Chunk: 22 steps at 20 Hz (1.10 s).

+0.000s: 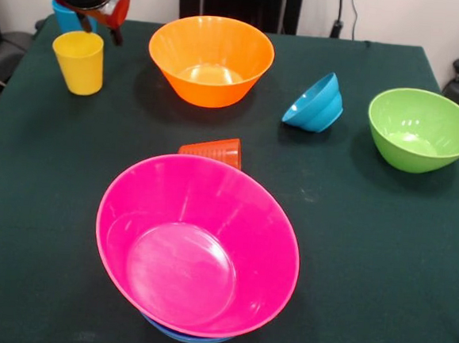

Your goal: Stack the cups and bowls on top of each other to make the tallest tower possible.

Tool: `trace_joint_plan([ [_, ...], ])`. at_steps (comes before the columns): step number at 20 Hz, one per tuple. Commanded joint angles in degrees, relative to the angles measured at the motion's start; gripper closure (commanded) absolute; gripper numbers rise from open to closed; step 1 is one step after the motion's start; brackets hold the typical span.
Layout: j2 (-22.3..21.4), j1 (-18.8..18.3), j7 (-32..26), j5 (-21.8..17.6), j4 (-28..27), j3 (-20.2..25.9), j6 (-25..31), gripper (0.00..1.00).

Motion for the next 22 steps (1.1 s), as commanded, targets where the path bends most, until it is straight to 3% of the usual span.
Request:
trace_joint_plan([
  [1, 4.0, 3.2, -14.9, -4.1, -4.6, 4.9, 0.1, 0.00],
  [9, 1.9, 3.0, -15.7, -3.1, -3.0, 5.2, 0.6, 0.00],
  [22, 3.7, 2.6, -18.6, -3.9, -5.8, 6.2, 0.9, 0.00],
])
